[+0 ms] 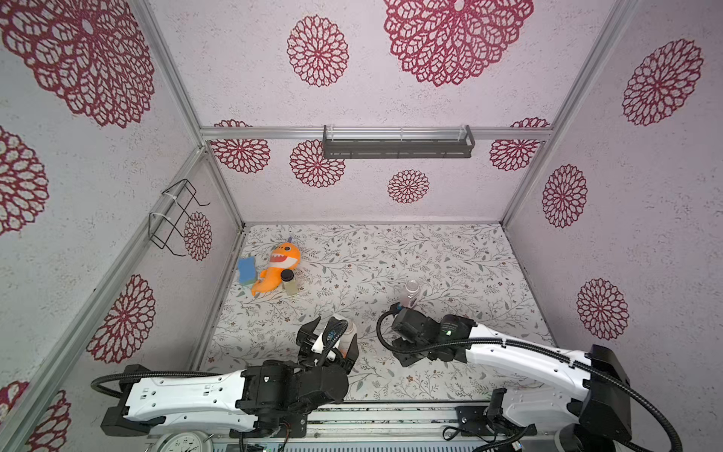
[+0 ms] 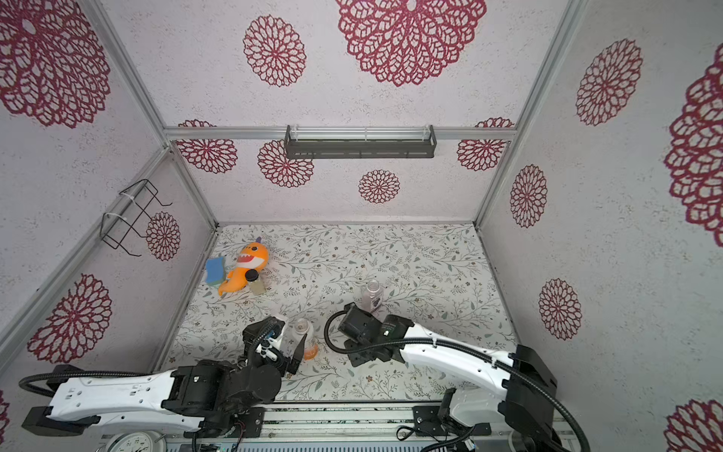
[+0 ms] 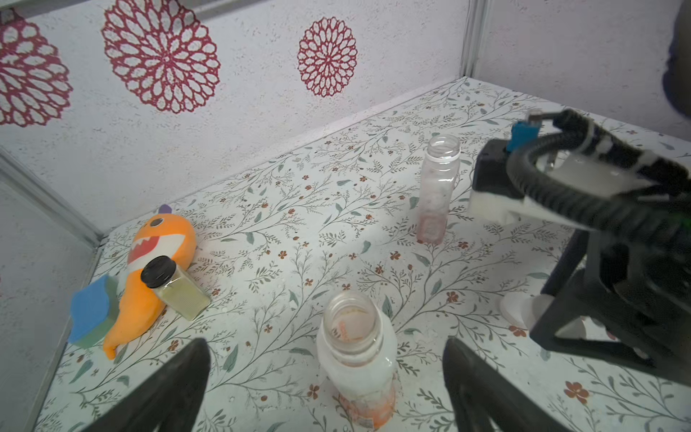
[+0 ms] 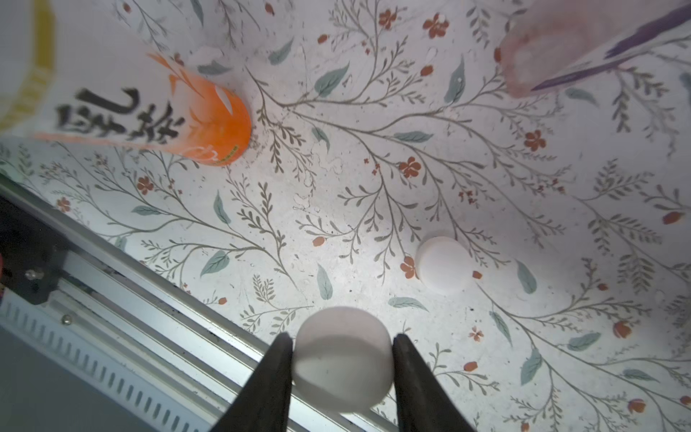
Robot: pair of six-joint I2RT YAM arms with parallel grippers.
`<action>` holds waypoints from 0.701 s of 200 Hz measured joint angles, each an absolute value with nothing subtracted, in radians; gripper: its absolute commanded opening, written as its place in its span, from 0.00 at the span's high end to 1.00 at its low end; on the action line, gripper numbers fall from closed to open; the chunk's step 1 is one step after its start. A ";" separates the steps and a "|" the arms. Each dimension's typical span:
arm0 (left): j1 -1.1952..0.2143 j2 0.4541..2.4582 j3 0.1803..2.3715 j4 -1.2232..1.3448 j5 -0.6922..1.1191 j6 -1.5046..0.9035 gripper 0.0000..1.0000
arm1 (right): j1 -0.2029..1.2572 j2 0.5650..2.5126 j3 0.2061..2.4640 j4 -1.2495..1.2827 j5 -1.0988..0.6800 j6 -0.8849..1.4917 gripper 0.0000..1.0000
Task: Screw on the bottle caps
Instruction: Pick up the bottle cap from the bottom-center of the table, then pick up the plastic bottle from the bottom-center of the table.
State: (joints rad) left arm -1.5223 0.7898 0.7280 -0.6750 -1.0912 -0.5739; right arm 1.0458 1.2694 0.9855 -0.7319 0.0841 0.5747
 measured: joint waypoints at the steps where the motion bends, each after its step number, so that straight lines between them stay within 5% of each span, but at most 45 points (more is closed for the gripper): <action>1: -1.525 0.788 0.725 -0.672 -1.091 -0.574 0.01 | 1.045 1.268 0.986 -0.733 0.084 0.575 0.56; 140: -1.642 0.769 0.352 -0.420 -1.044 -0.725 0.01 | 1.029 1.204 1.011 -0.767 0.096 0.556 0.57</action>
